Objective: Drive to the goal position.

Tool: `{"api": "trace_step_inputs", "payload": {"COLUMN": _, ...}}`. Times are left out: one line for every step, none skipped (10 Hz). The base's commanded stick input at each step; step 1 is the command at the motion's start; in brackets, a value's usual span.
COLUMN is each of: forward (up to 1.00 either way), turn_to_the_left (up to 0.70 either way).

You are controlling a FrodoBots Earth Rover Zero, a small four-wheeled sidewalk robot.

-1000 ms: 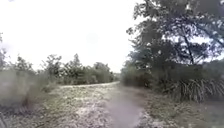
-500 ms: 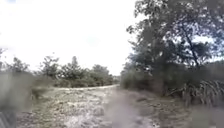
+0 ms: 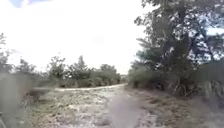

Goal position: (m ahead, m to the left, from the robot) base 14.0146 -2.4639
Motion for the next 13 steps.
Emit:
{"api": "trace_step_inputs", "payload": {"forward": 0.70, "turn_to_the_left": 0.00}}
{"api": "trace_step_inputs", "payload": {"forward": 0.70, "turn_to_the_left": 0.00}}
{"api": "trace_step_inputs", "payload": {"forward": 0.70, "turn_to_the_left": 0.00}}
{"api": "trace_step_inputs", "payload": {"forward": 0.70, "turn_to_the_left": 0.00}}
{"api": "trace_step_inputs", "payload": {"forward": 0.70, "turn_to_the_left": 0.00}}
{"api": "trace_step_inputs", "payload": {"forward": 0.70, "turn_to_the_left": 0.00}}
{"api": "trace_step_inputs", "payload": {"forward": 0.70, "turn_to_the_left": 0.00}}
{"api": "trace_step_inputs", "payload": {"forward": 0.70, "turn_to_the_left": 0.00}}
{"api": "trace_step_inputs", "payload": {"forward": 0.70, "turn_to_the_left": 0.00}}
{"api": "trace_step_inputs", "payload": {"forward": 0.70, "turn_to_the_left": 0.00}}
{"api": "trace_step_inputs", "payload": {"forward": 0.70, "turn_to_the_left": 0.00}}
{"api": "trace_step_inputs", "payload": {"forward": 0.70, "turn_to_the_left": 0.00}}
{"api": "trace_step_inputs", "payload": {"forward": 0.70, "turn_to_the_left": 0.00}}
